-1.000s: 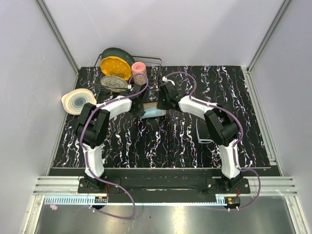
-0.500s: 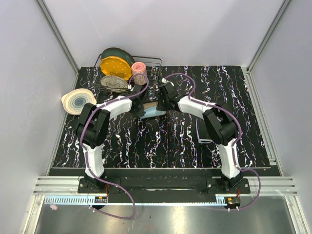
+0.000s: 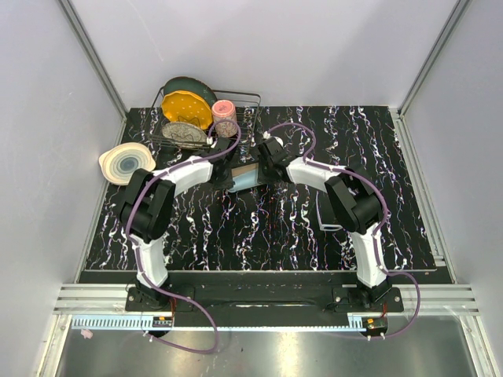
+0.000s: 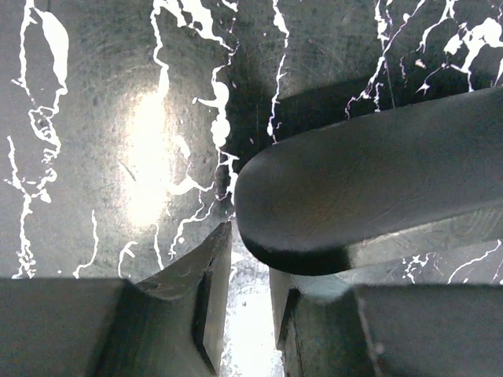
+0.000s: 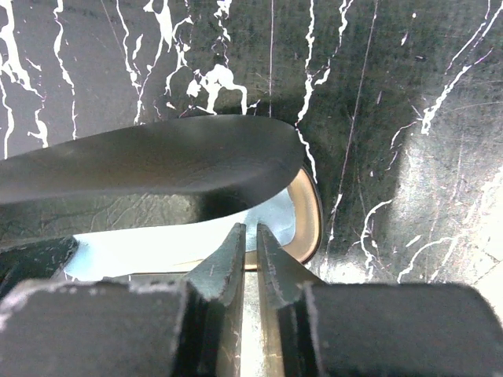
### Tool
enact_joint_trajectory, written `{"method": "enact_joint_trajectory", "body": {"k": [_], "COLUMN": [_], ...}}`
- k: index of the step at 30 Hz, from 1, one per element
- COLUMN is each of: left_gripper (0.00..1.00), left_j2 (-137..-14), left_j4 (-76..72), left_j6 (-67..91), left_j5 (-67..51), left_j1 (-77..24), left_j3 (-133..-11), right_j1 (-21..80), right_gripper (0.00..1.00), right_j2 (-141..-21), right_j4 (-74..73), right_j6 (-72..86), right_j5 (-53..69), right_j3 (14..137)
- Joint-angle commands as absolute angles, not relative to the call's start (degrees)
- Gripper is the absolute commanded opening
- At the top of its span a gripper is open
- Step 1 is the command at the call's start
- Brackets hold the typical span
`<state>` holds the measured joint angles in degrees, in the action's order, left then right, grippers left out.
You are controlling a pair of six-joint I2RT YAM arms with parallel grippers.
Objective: Organize the sunglasses
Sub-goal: Smooth out the folded cleaning cloth near the sunglasses case.
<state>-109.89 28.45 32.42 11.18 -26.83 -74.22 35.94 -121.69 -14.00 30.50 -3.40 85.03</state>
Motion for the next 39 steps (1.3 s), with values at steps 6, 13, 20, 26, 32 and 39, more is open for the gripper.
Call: {"method": "enact_joint_trajectory", "body": {"k": [6, 13, 20, 26, 32, 39], "left_gripper": [0.31, 0.34, 0.20, 0.15, 0.11, 0.07], "left_j2": [-103.0, -100.5, -98.6, -101.1, -104.8, -104.7], "left_j4": [29.1, 24.4, 10.5, 4.3, 3.8, 7.0], "left_j6": [30.7, 30.4, 33.0, 34.2, 33.7, 34.0], "left_j5": [18.8, 12.2, 0.4, -1.8, -0.7, -0.2], "left_j1": [-26.9, -26.9, -27.2, -27.5, -27.6, -27.6], "left_j3": [-72.4, -70.8, -63.9, -63.5, -65.1, -62.8], "right_j1": [35.6, 35.6, 35.6, 35.6, 35.6, 35.6], "right_gripper": [0.15, 0.15, 0.15, 0.15, 0.15, 0.15], "right_j2": [-122.6, -122.7, -122.0, -120.9, -121.0, -120.9], "right_j4": [-16.6, -16.7, -16.3, -16.2, -16.2, -17.0], "right_j6": [30.7, 30.7, 30.7, 30.7, 30.7, 30.6], "right_j5": [-6.9, -6.4, -6.1, -5.3, -5.1, -5.4], "right_j3": [85.0, 85.2, 85.1, 85.3, 85.5, 86.1]}}
